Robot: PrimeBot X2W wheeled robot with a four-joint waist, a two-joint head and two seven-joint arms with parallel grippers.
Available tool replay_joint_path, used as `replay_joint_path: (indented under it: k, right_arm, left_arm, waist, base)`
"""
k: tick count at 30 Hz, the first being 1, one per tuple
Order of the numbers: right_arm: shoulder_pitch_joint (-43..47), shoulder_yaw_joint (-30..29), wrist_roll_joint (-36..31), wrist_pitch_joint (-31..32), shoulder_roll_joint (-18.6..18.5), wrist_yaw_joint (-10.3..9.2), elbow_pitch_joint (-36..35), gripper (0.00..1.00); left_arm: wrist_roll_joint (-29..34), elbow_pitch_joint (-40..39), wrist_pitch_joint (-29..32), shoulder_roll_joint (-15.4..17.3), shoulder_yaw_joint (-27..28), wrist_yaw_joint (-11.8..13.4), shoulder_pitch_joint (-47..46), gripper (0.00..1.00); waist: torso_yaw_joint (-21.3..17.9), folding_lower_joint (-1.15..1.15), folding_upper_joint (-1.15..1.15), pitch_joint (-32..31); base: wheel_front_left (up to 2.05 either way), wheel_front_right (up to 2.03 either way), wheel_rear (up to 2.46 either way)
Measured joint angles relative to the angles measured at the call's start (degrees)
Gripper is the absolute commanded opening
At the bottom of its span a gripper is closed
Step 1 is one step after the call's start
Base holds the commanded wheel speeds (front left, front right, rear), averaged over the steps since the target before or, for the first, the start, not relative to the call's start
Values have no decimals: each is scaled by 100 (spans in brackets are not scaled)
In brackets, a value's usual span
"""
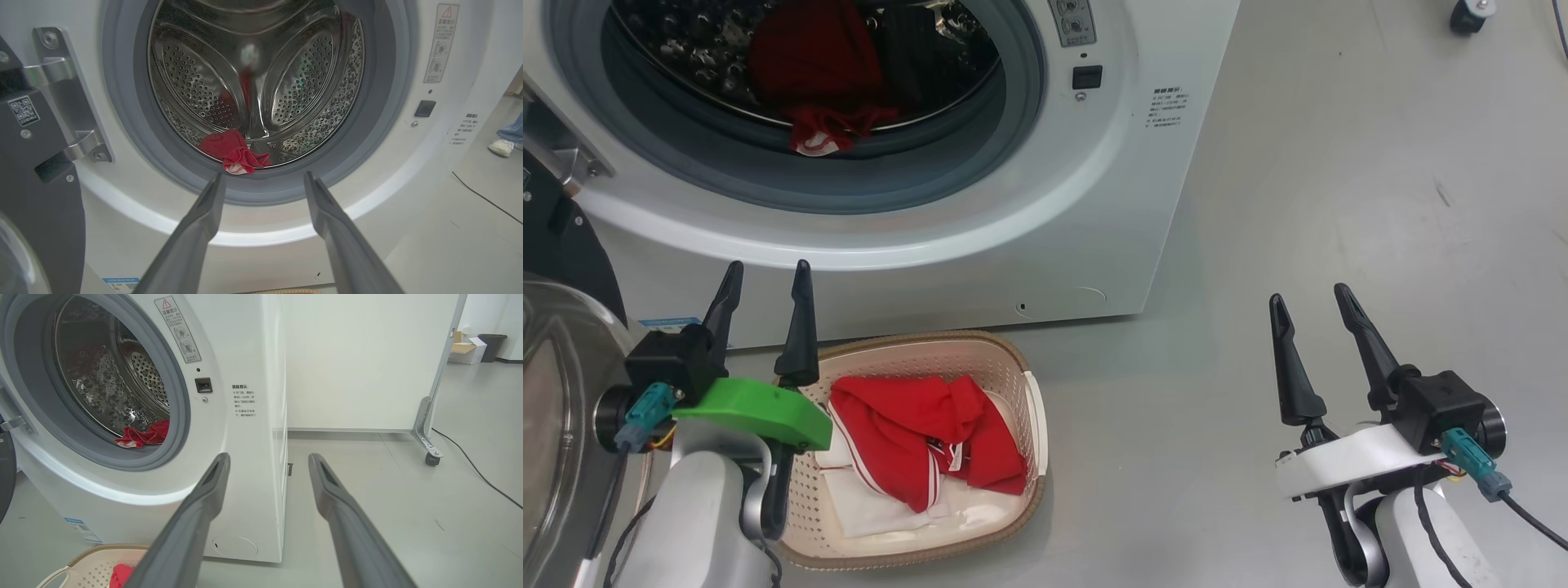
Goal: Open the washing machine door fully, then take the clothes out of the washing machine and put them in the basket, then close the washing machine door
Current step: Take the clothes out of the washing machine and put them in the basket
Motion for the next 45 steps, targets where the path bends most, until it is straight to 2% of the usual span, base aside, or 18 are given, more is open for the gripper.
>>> replay_joint_path:
  k: [12,22,35,45]
  right_arm:
    - [344,-65,-40,0,3,-52,-146,100]
    - [751,-70,-40,0,7,-67,-174,100]
    - [1093,-14,-24,0,16,-110,-174,100]
    - [1114,20,13,0,20,-110,-176,100]
  left_arm:
    - [125,-690,0,-1,220,197,1000,100]
    - [249,-944,1,-19,132,248,1651,100]
    - [285,-1134,1,-36,47,332,2246,100]
    - [302,-1284,1,-38,21,374,2364,100]
  waist:
    - [44,0,0,-401]
    - [-3,0,0,-706]
    - [45,0,0,-1097]
    - [56,0,0,-1176]
  base:
    - [0,0,0]
    - [0,0,0]
    - [0,0,0]
    - [0,0,0]
